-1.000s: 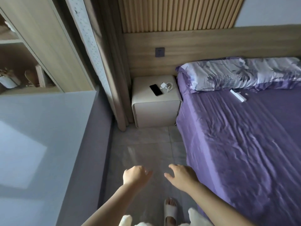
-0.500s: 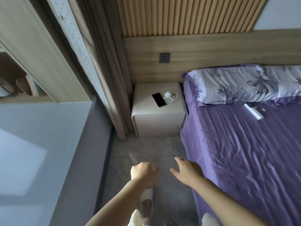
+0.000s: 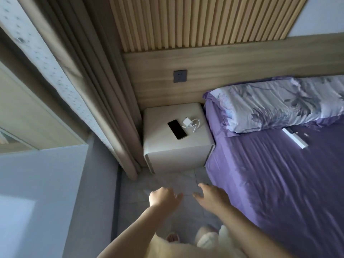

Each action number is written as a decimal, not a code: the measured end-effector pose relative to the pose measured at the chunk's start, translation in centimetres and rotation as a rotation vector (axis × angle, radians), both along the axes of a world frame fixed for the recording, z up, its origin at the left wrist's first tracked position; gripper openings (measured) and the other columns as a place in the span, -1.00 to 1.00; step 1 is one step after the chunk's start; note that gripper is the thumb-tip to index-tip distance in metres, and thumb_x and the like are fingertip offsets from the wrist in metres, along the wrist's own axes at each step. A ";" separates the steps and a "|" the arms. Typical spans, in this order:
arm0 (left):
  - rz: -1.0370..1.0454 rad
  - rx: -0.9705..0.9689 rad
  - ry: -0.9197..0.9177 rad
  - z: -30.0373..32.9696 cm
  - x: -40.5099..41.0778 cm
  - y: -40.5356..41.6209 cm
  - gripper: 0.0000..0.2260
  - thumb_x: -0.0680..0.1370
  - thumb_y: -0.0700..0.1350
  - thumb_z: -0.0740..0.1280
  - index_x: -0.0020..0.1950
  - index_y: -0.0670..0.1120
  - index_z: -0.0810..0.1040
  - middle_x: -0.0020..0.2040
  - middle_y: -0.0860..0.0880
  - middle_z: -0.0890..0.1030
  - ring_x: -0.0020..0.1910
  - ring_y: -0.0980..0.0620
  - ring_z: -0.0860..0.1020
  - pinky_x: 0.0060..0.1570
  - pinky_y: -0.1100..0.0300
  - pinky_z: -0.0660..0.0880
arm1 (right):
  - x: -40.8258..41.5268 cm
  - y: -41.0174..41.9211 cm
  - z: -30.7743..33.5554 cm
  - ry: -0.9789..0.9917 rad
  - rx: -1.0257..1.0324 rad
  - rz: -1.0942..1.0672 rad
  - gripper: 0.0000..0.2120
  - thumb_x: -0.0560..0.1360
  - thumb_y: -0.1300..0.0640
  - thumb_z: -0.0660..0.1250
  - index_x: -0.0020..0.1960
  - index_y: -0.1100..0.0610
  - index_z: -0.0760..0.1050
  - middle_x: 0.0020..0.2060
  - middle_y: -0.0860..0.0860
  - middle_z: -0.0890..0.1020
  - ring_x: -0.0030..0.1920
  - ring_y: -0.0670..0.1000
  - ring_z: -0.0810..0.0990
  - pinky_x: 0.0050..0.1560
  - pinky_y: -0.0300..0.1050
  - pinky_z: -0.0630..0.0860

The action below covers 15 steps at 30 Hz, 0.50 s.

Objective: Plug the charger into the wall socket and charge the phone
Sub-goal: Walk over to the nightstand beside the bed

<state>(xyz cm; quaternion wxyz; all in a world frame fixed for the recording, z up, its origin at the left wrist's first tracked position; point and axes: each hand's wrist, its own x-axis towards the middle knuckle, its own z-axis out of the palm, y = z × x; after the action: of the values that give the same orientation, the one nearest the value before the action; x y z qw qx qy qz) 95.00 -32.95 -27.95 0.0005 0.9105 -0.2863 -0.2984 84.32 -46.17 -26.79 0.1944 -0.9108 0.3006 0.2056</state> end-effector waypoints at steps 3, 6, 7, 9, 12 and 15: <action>-0.038 0.021 0.017 -0.4 1.2 -1.5 -0.52 0.54 0.24 0.09 0.13 -0.04 0.63 0.11 -0.06 0.68 0.12 -0.12 0.61 0.04 0.12 0.51 | 1.5 -1.2 -0.6 0.023 0.032 -0.038 -0.55 0.54 -0.16 0.14 0.27 0.11 0.42 0.20 0.12 0.60 0.21 0.18 0.56 0.12 -0.02 0.48; -0.046 0.031 0.009 -0.5 4.0 -4.1 -0.52 0.54 0.24 0.10 0.12 -0.05 0.64 0.10 -0.07 0.68 0.11 -0.12 0.61 0.04 0.13 0.50 | 4.0 -3.7 -0.6 0.011 0.061 -0.060 -0.54 0.54 -0.14 0.15 0.30 0.13 0.41 0.22 0.12 0.59 0.22 0.18 0.54 0.14 -0.02 0.47; -0.043 0.030 0.009 -0.7 5.0 -5.1 -0.52 0.54 0.24 0.10 0.12 -0.05 0.64 0.10 -0.06 0.67 0.12 -0.11 0.61 0.04 0.14 0.50 | 4.7 -4.7 -0.8 0.006 0.072 -0.066 -0.54 0.54 -0.14 0.15 0.32 0.13 0.41 0.23 0.12 0.58 0.24 0.18 0.54 0.16 -0.01 0.47; -0.033 0.033 0.013 -1.4 6.4 -7.1 -0.53 0.54 0.24 0.10 0.14 -0.03 0.63 0.12 -0.05 0.67 0.13 -0.10 0.61 0.04 0.14 0.50 | 5.8 -6.6 -1.4 0.006 0.081 -0.067 -0.52 0.54 -0.14 0.15 0.35 0.11 0.39 0.27 0.11 0.56 0.27 0.17 0.52 0.21 -0.02 0.44; -0.001 0.051 0.040 -2.0 7.3 -9.5 -0.53 0.53 0.24 0.10 0.16 -0.01 0.61 0.13 -0.02 0.66 0.13 -0.08 0.61 0.03 0.14 0.50 | 6.9 -9.7 -2.1 0.033 0.097 -0.031 -0.52 0.55 -0.14 0.14 0.37 0.09 0.37 0.29 0.08 0.55 0.29 0.14 0.51 0.24 -0.04 0.41; 0.003 0.048 0.006 -2.3 9.1 -12.6 -0.54 0.54 0.23 0.11 0.17 -0.03 0.59 0.14 -0.02 0.66 0.14 -0.09 0.60 0.04 0.11 0.50 | 8.9 -13.5 -2.2 0.026 0.089 0.000 -0.53 0.54 -0.13 0.14 0.34 0.11 0.39 0.28 0.08 0.56 0.27 0.14 0.51 0.24 -0.04 0.42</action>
<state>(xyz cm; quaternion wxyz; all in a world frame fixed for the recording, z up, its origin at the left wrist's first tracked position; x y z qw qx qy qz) 104.11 -45.52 -30.20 -0.0198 0.9097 -0.2779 -0.3081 93.20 -59.67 -28.94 0.2308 -0.8985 0.2937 0.2307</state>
